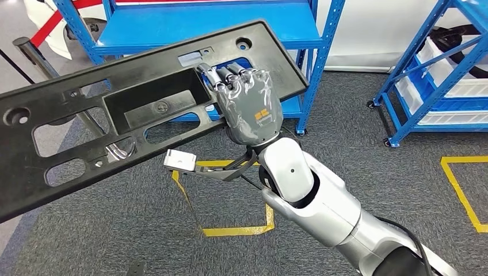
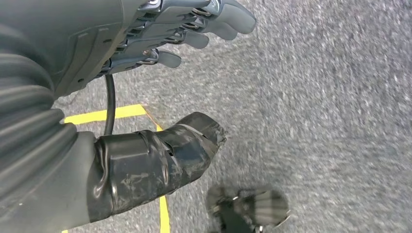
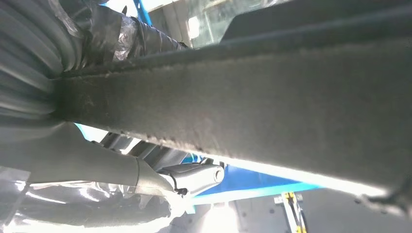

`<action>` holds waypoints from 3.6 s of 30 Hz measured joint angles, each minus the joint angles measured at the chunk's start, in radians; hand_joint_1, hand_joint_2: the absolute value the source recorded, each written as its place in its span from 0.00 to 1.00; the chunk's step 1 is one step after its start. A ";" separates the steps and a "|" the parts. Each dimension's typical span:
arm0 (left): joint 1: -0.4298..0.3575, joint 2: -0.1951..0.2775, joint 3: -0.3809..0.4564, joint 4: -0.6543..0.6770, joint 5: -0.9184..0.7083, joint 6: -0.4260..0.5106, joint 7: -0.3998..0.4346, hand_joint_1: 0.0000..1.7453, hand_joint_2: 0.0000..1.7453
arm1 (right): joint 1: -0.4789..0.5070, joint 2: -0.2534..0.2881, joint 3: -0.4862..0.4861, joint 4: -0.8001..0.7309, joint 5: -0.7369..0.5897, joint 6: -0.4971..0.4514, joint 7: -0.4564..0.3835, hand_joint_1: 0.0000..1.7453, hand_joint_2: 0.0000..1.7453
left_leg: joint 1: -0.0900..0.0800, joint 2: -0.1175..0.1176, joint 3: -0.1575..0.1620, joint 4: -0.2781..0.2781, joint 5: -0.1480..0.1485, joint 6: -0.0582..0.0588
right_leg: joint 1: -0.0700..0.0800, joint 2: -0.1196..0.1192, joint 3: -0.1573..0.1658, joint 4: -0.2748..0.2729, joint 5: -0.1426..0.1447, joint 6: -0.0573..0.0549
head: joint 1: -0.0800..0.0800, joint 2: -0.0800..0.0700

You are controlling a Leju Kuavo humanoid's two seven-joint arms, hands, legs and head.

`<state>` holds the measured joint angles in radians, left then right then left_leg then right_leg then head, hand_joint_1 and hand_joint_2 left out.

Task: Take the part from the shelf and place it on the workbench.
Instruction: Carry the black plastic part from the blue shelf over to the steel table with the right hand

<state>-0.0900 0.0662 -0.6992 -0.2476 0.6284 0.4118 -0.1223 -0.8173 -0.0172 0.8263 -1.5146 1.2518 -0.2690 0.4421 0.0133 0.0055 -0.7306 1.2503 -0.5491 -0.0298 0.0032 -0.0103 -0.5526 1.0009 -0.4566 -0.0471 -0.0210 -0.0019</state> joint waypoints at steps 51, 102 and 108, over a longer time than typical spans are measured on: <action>0.002 0.002 -0.002 0.001 0.021 -0.067 -0.051 0.00 1.00 | -0.008 -0.024 -0.002 -0.053 0.000 -0.013 -0.002 1.00 1.00 | -0.002 -0.076 0.113 -0.240 0.135 0.052 | -0.020 0.034 -0.079 0.183 -0.060 0.057 | -0.001 0.000; 0.003 0.012 -0.004 0.001 0.087 -0.122 -0.163 0.00 1.00 | -0.025 -0.041 -0.001 -0.140 0.023 0.012 -0.023 1.00 1.00 | -0.017 0.029 0.080 -0.217 0.135 0.038 | -0.012 -0.088 -0.025 0.048 -0.029 0.054 | -0.026 0.000; 0.004 0.012 -0.004 0.001 0.121 -0.129 -0.218 0.00 1.00 | -0.019 -0.058 -0.002 -0.153 0.031 0.024 -0.019 1.00 1.00 | -0.011 -0.029 0.095 -0.235 0.141 0.066 | -0.013 0.005 -0.139 0.288 -0.143 0.062 | -0.020 0.000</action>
<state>-0.0861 0.0780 -0.7032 -0.2464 0.7492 0.2824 -0.3401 -0.8359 -0.0755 0.8244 -1.6674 1.2827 -0.2447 0.4233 0.0022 -0.0233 -0.6351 1.0151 -0.4078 0.0358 -0.0095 -0.0056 -0.6915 1.2889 -0.5991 0.0145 -0.0405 -0.0019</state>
